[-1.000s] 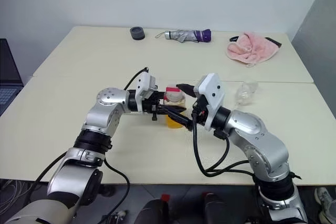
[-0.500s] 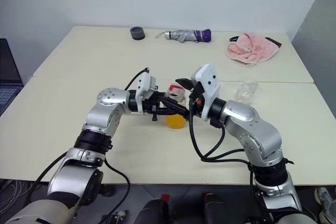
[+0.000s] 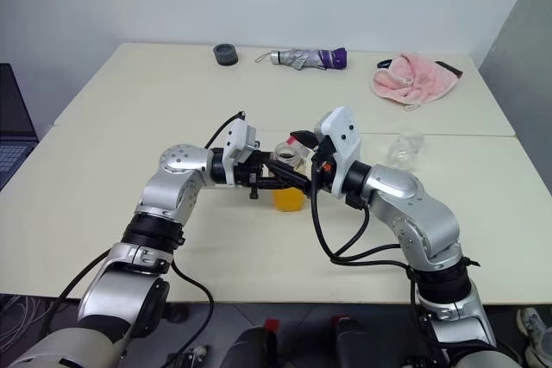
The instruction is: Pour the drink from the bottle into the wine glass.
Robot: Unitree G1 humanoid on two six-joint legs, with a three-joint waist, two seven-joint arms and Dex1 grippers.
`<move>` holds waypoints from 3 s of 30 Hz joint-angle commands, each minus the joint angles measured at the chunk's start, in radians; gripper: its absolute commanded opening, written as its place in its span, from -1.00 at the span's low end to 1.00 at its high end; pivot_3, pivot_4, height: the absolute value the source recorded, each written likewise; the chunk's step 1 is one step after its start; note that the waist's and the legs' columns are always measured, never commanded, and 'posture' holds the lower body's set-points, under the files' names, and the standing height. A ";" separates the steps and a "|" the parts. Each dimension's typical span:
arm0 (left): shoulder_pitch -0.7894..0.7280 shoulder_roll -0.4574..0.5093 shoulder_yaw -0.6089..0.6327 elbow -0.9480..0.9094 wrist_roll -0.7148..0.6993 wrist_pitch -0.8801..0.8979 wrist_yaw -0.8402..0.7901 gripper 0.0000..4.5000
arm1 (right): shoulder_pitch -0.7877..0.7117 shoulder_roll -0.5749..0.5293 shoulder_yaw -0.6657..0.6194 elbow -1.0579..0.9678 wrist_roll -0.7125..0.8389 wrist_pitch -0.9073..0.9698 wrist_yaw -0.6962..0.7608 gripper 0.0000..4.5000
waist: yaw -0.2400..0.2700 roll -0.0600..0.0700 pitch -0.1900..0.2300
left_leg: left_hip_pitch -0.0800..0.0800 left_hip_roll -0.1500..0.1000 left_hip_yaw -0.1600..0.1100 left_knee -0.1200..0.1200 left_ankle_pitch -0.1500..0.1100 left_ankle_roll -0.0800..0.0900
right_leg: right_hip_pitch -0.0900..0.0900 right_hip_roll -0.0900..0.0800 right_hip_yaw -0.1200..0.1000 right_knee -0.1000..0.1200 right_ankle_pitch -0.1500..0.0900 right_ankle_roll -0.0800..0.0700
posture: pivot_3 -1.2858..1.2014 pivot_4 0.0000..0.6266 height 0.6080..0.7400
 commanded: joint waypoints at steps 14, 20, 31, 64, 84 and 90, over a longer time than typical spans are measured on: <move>-0.010 0.005 0.020 -0.056 -0.023 -0.015 0.008 -0.22 | 0.025 -0.040 -0.033 -0.050 -0.003 -0.029 0.012 -0.89 | 0.000 0.000 0.000 | 0.000 0.000 0.000 0.000 0.000 0.000 | 0.000 0.000 0.000 0.000 0.000 0.000 | 0.03 -0.52 1.00; -0.002 0.005 0.020 -0.067 -0.025 -0.010 0.012 -0.22 | 0.028 -0.047 -0.035 -0.045 -0.058 -0.075 -0.016 -0.89 | 0.000 0.000 0.000 | 0.000 0.000 0.000 0.000 0.000 0.000 | 0.000 0.000 0.000 0.000 0.000 0.000 | 0.03 -0.52 1.00; 0.019 0.014 0.024 -0.088 -0.030 0.000 0.023 -0.22 | 0.078 -0.166 -0.149 -0.019 -0.130 -0.131 -0.004 -0.90 | 0.001 0.000 0.000 | 0.000 0.000 0.000 0.000 0.000 0.000 | 0.000 0.000 0.000 0.000 0.000 0.000 | 0.03 -0.52 1.00; 0.088 0.068 0.068 -0.154 -0.054 0.041 0.095 -0.22 | 0.487 -0.506 -0.398 0.088 -0.168 -0.138 0.168 0.76 | 0.000 0.000 0.000 | 0.001 0.000 0.003 0.000 0.000 0.000 | 0.000 0.000 0.003 0.000 0.000 0.000 | 0.03 -0.52 1.00; 0.095 0.193 0.343 0.020 0.013 0.009 0.600 -0.22 | 0.039 -0.234 -0.021 -0.091 0.011 0.030 0.129 1.00 | -0.001 0.000 0.000 | 0.001 0.001 0.000 0.001 0.000 0.000 | 0.001 0.001 0.001 0.000 0.000 0.000 | 0.03 -0.52 1.00; 0.095 0.227 0.413 0.081 0.020 0.040 0.768 -0.22 | -0.126 -0.028 0.093 0.099 -0.086 -0.076 0.095 1.00 | 0.002 -0.001 0.000 | 0.000 0.002 -0.001 0.001 0.000 0.000 | -0.001 -0.002 -0.001 0.000 0.000 0.000 | 0.03 -0.52 1.00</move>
